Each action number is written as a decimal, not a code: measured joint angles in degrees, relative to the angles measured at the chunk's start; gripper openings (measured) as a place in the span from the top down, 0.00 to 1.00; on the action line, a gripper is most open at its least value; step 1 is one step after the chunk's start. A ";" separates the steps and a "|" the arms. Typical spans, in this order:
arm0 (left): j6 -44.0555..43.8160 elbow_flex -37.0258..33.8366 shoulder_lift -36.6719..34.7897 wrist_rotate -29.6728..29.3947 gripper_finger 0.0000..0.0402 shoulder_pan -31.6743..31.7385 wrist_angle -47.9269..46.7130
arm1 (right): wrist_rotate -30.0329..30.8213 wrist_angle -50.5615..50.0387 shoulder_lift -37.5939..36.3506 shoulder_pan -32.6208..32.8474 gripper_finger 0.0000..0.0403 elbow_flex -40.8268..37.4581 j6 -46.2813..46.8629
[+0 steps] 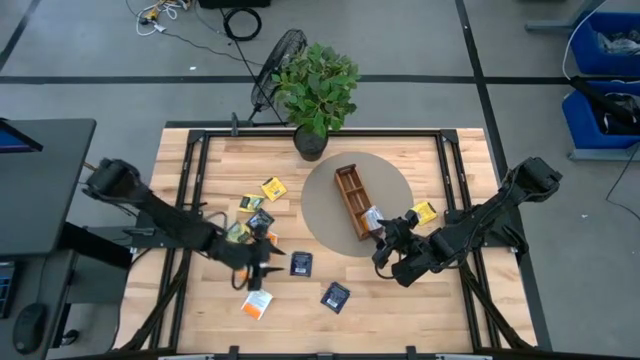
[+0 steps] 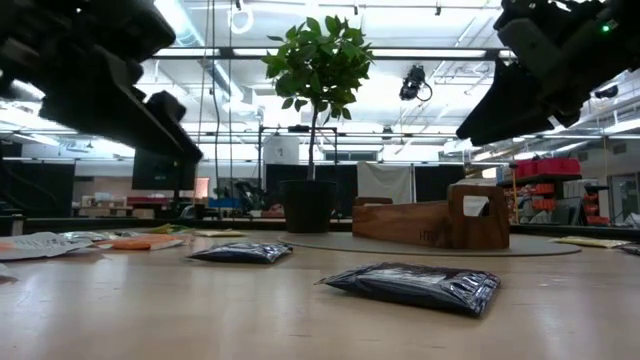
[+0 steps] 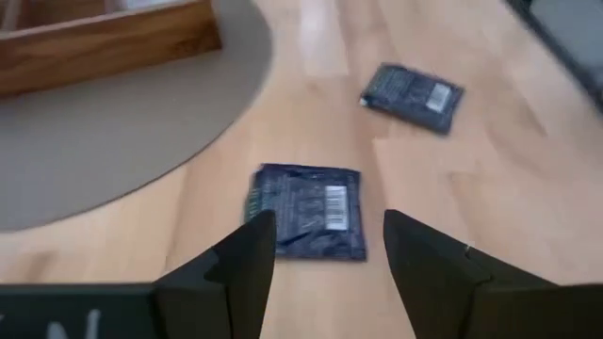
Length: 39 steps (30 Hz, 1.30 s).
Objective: Pick & Place Tea
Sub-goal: Put the white tea bag into the bottom section of the wooden organizer
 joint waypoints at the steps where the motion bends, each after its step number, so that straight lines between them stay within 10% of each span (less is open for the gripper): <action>1: -1.43 -1.46 -2.43 0.48 0.49 1.01 -0.34 | -0.06 0.20 0.00 0.00 0.45 0.00 -0.26; 12: -4.24 -8.14 -14.31 6.62 0.49 14.94 -9.70 | -0.07 2.59 0.00 -0.04 0.45 -0.02 -2.42; 20: -5.29 -7.82 -11.12 14.84 0.52 20.15 -12.18 | -0.02 2.68 0.00 -0.04 0.45 -0.02 -2.46; 39: -2.10 -4.08 1.40 12.64 0.56 19.17 -14.91 | 0.02 3.28 0.00 -0.17 0.45 -0.02 -3.63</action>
